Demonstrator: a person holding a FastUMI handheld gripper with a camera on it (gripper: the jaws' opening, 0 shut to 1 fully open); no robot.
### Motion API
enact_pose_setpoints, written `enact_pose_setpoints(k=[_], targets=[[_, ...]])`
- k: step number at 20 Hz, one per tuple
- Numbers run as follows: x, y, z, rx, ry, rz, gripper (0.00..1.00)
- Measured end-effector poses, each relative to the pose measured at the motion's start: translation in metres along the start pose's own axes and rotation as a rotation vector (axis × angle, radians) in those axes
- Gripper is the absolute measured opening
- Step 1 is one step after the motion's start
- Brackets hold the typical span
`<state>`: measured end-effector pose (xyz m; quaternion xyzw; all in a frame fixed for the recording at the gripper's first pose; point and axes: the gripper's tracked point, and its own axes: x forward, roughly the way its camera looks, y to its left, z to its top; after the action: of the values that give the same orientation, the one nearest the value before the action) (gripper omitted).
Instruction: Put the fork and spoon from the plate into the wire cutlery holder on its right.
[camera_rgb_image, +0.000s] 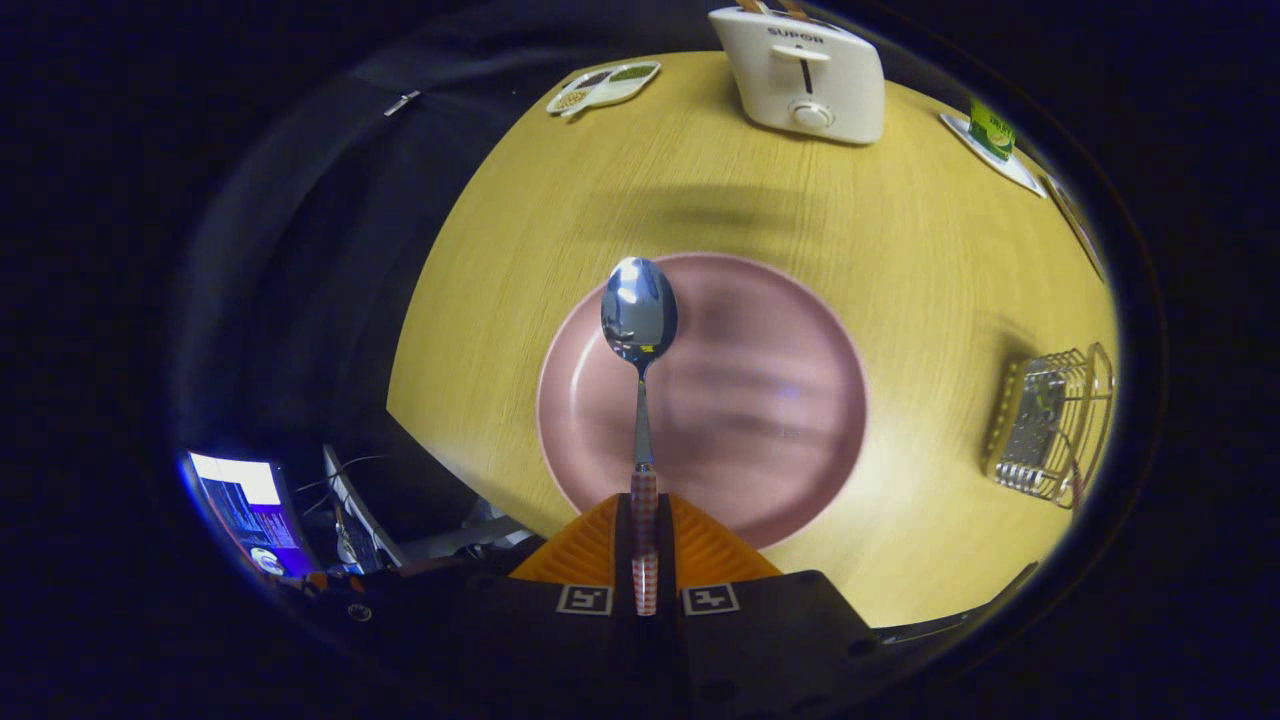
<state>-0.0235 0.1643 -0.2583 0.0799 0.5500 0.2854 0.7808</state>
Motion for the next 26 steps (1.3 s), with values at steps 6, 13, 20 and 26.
enact_pose_setpoints(k=[6, 13, 20, 26], targets=[[-0.108, -0.081, 0.003, 0.004, 0.012, -0.094, 0.11], [-0.177, -0.177, -0.031, 0.039, 0.264, -0.222, 0.11], [-0.175, -0.21, -0.044, 0.048, 0.621, -0.27, 0.11], [-0.159, -0.22, -0.033, 0.068, 0.833, -0.326, 0.1]])
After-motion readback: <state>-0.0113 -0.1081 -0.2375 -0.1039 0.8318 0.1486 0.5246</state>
